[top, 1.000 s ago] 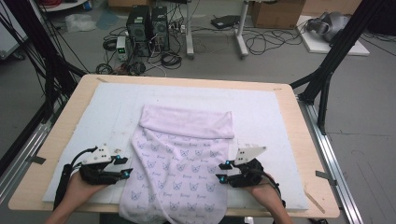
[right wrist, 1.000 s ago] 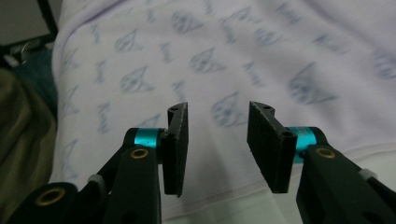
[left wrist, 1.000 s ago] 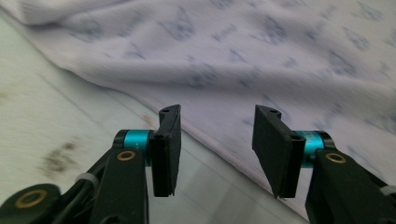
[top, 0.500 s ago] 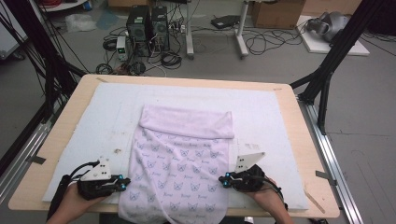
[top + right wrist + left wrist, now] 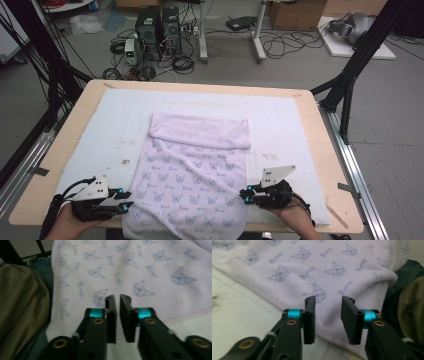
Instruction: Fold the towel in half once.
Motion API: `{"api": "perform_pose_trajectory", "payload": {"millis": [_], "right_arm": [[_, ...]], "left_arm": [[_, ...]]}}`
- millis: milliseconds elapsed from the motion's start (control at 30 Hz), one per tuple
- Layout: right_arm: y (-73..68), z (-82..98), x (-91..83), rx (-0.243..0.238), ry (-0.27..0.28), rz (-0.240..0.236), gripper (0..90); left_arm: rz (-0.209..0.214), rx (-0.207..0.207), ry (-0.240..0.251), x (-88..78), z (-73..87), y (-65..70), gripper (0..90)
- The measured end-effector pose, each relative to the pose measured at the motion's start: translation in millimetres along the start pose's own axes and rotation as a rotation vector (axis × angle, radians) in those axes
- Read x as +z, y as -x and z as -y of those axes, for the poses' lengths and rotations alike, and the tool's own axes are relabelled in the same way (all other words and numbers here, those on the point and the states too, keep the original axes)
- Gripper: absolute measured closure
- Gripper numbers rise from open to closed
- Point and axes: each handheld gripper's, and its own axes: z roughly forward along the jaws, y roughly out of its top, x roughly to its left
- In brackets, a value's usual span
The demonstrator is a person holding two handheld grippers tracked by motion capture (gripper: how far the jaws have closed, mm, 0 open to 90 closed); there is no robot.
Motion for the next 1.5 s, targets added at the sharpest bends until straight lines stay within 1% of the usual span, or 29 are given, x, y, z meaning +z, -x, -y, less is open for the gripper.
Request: {"api": "perform_pose_trajectory", "payload": {"millis": [67, 133, 167, 200, 233, 267, 300, 333, 367, 467, 500, 633, 667, 700, 733, 767, 800, 833, 900, 967, 1000, 1033, 1100, 1167, 1267, 1333, 1367, 1467, 1500], "right_arm": [[-6.4, 0.6, 5.4, -0.017, 0.004, -0.031, 71.2], [-14.6, 1.6, 13.5, -0.025, -0.015, -0.053, 67.4], [-18.1, 2.2, 18.1, -0.039, -0.035, -0.066, 65.5], [-21.4, 2.9, 22.8, -0.057, -0.062, -0.063, 64.9], [-24.4, 3.9, 25.6, -0.082, -0.073, -0.044, 67.9], [-25.8, 4.5, 26.1, -0.093, -0.066, -0.023, 72.6], [-25.1, 4.4, 25.7, -0.084, -0.063, -0.018, 84.3], [-23.7, 4.2, 24.9, -0.074, -0.075, -0.038, 87.8], [-23.3, 4.2, 25.0, -0.076, -0.073, -0.042, 88.8], [-23.5, 2.2, 23.5, -0.109, -0.089, -0.039, 89.6], [-23.4, 2.2, 21.4, -0.109, -0.098, -0.046, 89.7], [-22.0, 6.2, 8.2, -0.083, -0.063, -0.057, 89.6], [-21.8, 6.3, 6.7, -0.068, -0.050, -0.075, 89.5], [-21.2, 5.5, 6.2, -0.065, -0.045, -0.096, 88.3], [-20.6, 4.1, 6.3, -0.060, -0.042, -0.111, 85.4], [-18.1, 2.2, 5.9, -0.056, -0.033, -0.112, 83.4], [-15.1, -0.2, 5.0, -0.049, -0.021, -0.115, 80.7], [-11.3, -3.0, 3.4, -0.047, -0.009, -0.095, 75.6], [0.7, -9.6, 0.3, -0.024, 0.009, -0.050, 72.1], [15.8, -16.9, -2.0, 0.007, 0.032, 0.011, 69.5], [23.6, -20.7, -2.9, 0.016, 0.043, 0.028, 67.4], [33.3, -24.8, -3.3, 0.027, 0.051, 0.069, 66.6], [48.0, -29.3, -2.4, 0.049, 0.060, 0.092, 65.0], [64.4, -34.5, 0.1, 0.075, 0.055, 0.120, 64.0], [85.8, -45.5, 2.1, 0.085, 0.063, 0.142, 61.9], [98.7, -53.3, 2.7, 0.086, 0.061, 0.157, 59.6], [105.5, -57.2, 2.6, 0.091, 0.057, 0.166, 58.9], [124.4, -64.2, 1.8, 0.104, 0.065, 0.191, 56.9], [130.0, -65.1, 2.0, 0.109, 0.064, 0.199, 55.9]], "left_arm": [[0.012, 0.013, -0.017, 4.9, 0.1, 2.6, 61.8], [0.041, 0.013, -0.042, 11.8, 2.8, 3.6, 61.7], [0.032, 0.028, -0.032, 12.8, 4.1, 5.3, 61.0], [0.017, 0.035, -0.029, 12.6, 4.5, 6.0, 63.9], [0.034, 0.029, -0.023, 11.7, 4.7, 5.0, 70.2], [0.043, 0.037, -0.033, 11.0, 4.6, 4.4, 84.8], [0.039, 0.038, -0.034, 11.0, 4.5, 5.0, 86.5], [0.033, 0.040, -0.032, 11.0, 4.4, 5.9, 87.5], [0.029, 0.047, -0.038, 10.4, 4.0, 6.5, 88.0], [0.023, 0.041, -0.029, 7.2, 5.2, 8.8, 88.4], [0.026, 0.037, -0.024, 5.0, 5.9, 10.0, 88.4], [0.030, 0.038, -0.022, -0.7, 8.1, 15.5, 88.0], [0.034, 0.035, -0.023, -0.1, 8.6, 15.9, 87.2], [0.036, 0.029, -0.026, 0.5, 8.6, 14.8, 83.8], [0.025, 0.023, -0.027, 1.0, 7.8, 12.5, 74.7], [0.026, 0.019, -0.020, 1.2, 6.3, 9.4, 70.6], [0.018, 0.011, -0.007, 0.9, 3.7, 5.8, 68.7], [0.007, 0.007, 0.002, 0.7, 0.1, 1.0, 65.8], [-0.014, -0.006, 0.029, 1.4, -9.2, -10.7, 63.9], [-0.040, -0.018, 0.056, 3.2, -19.7, -24.8, 63.4], [-0.057, -0.032, 0.072, 4.5, -26.6, -34.3, 63.1], [-0.063, -0.040, 0.085, 5.6, -30.5, -40.3, 63.1], [-0.075, -0.065, 0.101, 10.3, -41.2, -56.2, 63.3], [-0.090, -0.078, 0.098, 17.2, -51.8, -71.6, 63.2], [-0.108, -0.094, 0.097, 28.7, -69.4, -93.2, 62.1], [-0.119, -0.115, 0.116, 35.9, -80.1, -108.8, 62.1], [-0.124, -0.125, 0.111, 39.2, -84.9, -117.2, 62.7], [-0.169, -0.160, 0.113, 50.2, -92.9, -139.8, 63.5], [-0.176, -0.175, 0.107, 54.3, -94.2, -146.9, 63.4]]}}
